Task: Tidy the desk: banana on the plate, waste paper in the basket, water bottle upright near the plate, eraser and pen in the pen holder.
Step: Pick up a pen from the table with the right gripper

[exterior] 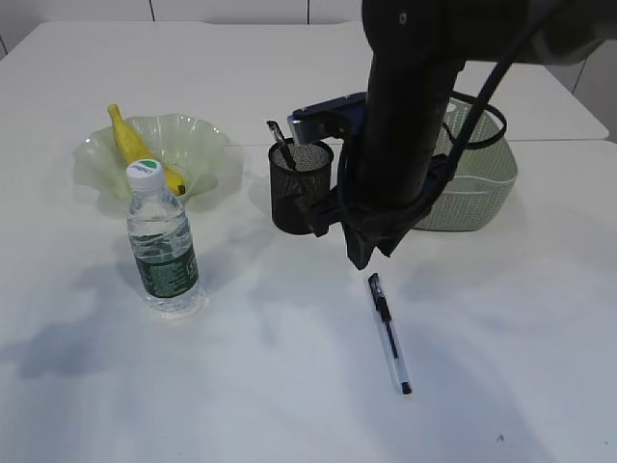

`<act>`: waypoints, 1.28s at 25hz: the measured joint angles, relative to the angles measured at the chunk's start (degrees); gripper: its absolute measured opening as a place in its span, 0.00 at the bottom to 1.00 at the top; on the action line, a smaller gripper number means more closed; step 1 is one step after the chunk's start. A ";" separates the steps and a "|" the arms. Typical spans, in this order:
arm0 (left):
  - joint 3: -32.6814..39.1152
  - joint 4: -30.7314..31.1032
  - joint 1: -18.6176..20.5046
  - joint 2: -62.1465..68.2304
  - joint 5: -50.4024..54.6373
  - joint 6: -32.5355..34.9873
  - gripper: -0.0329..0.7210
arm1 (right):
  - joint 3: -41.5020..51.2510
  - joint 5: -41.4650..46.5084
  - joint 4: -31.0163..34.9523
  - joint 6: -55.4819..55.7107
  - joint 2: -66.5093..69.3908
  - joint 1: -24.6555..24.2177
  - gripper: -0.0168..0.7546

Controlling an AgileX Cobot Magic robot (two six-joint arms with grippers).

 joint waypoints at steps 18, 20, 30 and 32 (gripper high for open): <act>0.00 0.13 0.00 0.00 -0.59 0.00 0.54 | -0.10 0.00 -1.70 10.37 10.34 -1.79 0.43; 0.00 0.13 0.00 0.00 -1.09 0.00 0.53 | -0.10 0.00 -0.98 11.09 10.98 -3.06 0.43; 0.00 0.13 0.00 0.00 -2.93 0.00 0.53 | -0.10 -1.76 1.68 13.80 13.11 -4.44 0.43; 0.00 0.01 0.00 0.00 -2.93 0.00 0.53 | -0.10 -3.03 2.42 14.78 13.11 -4.44 0.43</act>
